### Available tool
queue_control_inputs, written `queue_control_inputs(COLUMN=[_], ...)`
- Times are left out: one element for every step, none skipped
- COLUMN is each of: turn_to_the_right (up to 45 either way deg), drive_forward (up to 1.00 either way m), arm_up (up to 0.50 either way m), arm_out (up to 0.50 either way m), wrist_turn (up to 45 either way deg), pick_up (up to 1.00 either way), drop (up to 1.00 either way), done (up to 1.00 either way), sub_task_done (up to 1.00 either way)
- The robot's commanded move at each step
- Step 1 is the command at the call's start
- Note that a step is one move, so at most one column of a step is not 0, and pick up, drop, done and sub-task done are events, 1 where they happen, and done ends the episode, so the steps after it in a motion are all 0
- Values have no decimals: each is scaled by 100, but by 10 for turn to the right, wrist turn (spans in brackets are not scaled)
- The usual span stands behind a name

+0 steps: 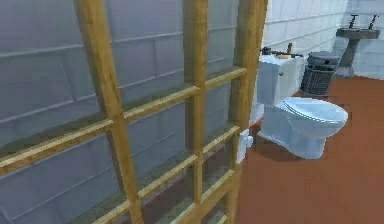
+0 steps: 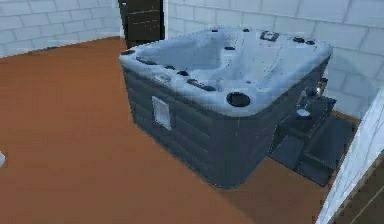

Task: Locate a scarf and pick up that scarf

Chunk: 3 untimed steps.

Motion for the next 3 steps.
queue_control_inputs(turn_to_the_right=[450,180,0], drive_forward=[0,0,30], arm_up=[0,0,0], arm_out=[0,0,0], wrist_turn=[0,0,0], pick_up=[0,0,0], drop=[0,0,0], done=[0,0,0], sub_task_done=[0,0,0])
